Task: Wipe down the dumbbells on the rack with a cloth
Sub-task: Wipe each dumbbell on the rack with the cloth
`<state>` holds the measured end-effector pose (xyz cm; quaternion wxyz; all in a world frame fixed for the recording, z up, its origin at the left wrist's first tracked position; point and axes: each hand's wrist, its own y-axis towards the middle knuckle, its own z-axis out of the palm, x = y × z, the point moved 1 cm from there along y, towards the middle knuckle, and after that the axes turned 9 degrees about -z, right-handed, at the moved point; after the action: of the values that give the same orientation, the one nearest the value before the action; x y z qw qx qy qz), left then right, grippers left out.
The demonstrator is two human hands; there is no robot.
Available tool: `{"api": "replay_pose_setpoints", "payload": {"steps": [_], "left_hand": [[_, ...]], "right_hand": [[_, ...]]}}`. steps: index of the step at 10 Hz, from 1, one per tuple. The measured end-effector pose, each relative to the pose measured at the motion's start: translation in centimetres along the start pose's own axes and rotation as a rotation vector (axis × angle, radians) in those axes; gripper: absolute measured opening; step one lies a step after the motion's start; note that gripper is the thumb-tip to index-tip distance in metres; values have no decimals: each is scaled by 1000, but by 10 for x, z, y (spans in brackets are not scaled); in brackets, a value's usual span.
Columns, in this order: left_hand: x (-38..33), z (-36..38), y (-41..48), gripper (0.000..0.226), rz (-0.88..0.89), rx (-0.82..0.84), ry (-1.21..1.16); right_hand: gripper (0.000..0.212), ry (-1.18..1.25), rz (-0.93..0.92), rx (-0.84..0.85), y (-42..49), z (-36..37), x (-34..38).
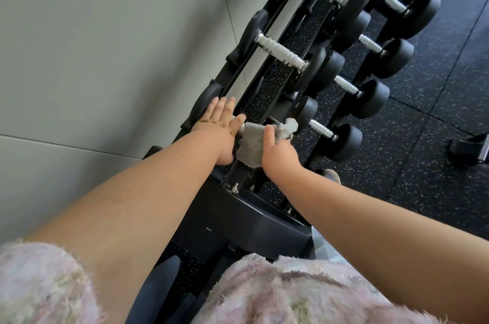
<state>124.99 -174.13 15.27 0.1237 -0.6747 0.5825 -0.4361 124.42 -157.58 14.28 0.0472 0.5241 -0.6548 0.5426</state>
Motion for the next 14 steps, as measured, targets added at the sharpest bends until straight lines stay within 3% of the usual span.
{"api": "replay_pose_setpoints", "payload": {"steps": [1, 3, 4, 5, 7, 9, 10, 11, 12, 13, 14], "left_hand": [[1, -1, -2, 104, -5, 7, 4], [0, -7, -5, 102, -17, 12, 7], [-1, -7, -7, 104, -23, 21, 15], [-2, -8, -7, 105, -30, 25, 10], [-2, -7, -7, 107, -37, 23, 9], [-3, -9, -8, 108, -37, 29, -11], [-3, -8, -7, 108, -41, 33, 2], [-4, -5, -4, 107, -44, 19, 4], [-4, -4, -4, 105, -39, 7, 0], [-4, -3, -4, 105, -28, -5, -8], [-3, -2, -5, 107, -18, -17, -27]], "right_hand": [[82, -34, -52, 146, -20, 6, -7], [68, 120, -60, 41, 1, -23, 23], [63, 35, -50, 149, 8, -29, 28], [77, 45, -11, 160, 4, -17, 12], [74, 1, 9, 213, -18, -8, 1], [84, 194, 83, 152, 12, -21, 18], [73, -77, 54, 140, 14, -8, 13], [56, -564, -159, 131, -1, -6, 6], [72, -946, -340, 314, -24, -4, 4], [63, -226, 16, 123, -28, 0, 0], [74, 285, 189, 97, -8, -15, 13]]}}
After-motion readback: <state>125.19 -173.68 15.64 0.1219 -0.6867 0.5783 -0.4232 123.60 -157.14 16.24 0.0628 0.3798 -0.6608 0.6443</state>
